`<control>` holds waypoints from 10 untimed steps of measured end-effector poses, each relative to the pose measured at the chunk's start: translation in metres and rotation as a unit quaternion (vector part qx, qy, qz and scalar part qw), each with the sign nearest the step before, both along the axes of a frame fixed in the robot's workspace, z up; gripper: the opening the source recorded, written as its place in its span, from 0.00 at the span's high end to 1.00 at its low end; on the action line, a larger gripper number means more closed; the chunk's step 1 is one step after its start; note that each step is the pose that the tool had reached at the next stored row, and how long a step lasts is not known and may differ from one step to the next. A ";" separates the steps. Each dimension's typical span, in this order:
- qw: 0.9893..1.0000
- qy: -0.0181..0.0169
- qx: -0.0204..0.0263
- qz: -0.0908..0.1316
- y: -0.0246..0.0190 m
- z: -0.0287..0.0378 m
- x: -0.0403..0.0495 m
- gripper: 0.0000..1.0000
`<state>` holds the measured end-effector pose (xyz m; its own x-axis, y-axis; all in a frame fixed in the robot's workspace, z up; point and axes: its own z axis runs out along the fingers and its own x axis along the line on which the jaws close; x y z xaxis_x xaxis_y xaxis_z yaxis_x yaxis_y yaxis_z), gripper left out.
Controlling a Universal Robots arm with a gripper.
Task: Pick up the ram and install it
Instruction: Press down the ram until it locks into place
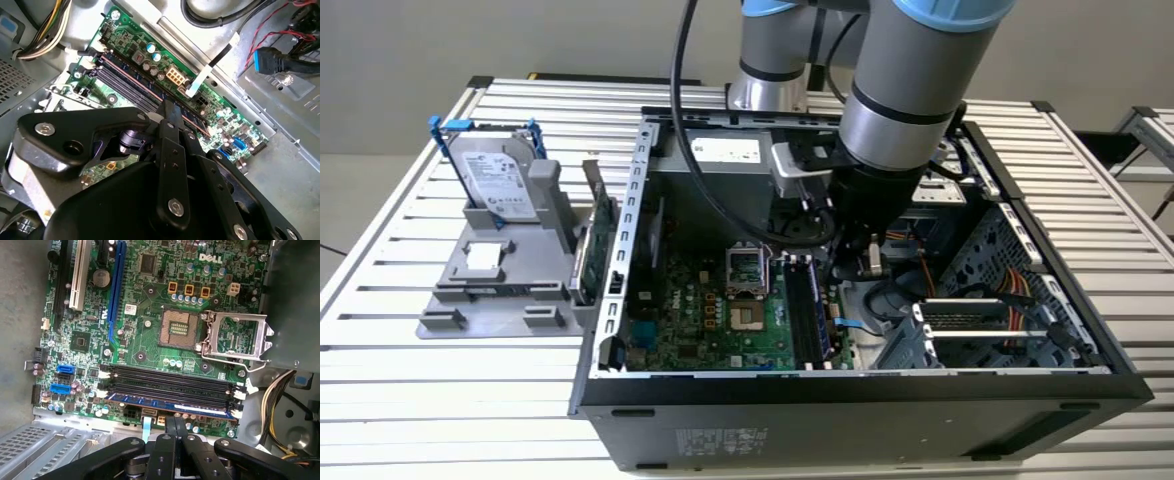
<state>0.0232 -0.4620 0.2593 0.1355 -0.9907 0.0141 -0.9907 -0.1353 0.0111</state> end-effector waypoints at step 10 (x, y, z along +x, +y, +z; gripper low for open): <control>0.999 0.000 0.000 -0.039 0.0002 -0.0080 -0.0006 1.00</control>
